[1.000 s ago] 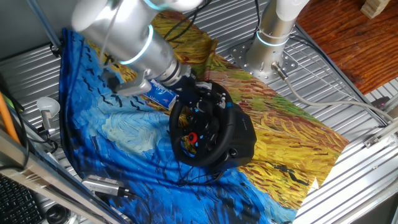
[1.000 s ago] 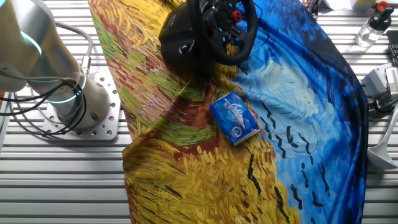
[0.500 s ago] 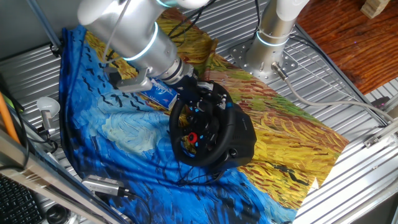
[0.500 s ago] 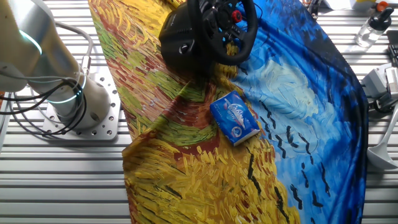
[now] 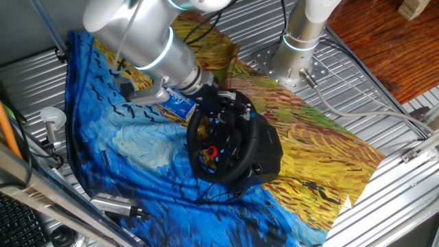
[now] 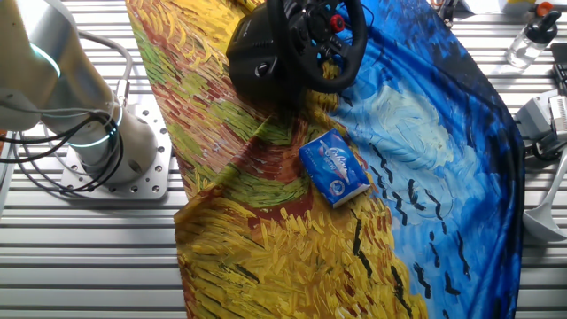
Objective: Rotate the steering wheel 90 degrees counterclockwise
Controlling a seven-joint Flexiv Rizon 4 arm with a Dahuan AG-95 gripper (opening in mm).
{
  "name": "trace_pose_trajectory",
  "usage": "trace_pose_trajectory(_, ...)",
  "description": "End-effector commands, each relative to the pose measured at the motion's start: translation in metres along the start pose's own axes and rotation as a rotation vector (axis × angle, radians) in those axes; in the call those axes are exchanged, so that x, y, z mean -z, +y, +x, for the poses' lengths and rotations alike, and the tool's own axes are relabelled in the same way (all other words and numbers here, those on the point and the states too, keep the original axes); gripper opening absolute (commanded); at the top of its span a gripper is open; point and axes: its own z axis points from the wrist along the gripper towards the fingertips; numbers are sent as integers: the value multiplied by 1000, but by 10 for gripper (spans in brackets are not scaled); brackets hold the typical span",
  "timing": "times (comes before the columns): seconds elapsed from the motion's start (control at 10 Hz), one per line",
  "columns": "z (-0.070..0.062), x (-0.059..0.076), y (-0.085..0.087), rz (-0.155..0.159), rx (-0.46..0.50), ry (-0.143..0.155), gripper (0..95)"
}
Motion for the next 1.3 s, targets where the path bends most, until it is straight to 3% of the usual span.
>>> trace_pose_trajectory(0.1,1,-5,17,19,-2,13,570)
trace_pose_trajectory(0.4,4,-12,21,42,25,28,570)
trace_pose_trajectory(0.9,7,-30,19,51,60,36,570)
trace_pose_trajectory(1.3,8,-34,21,64,58,50,570)
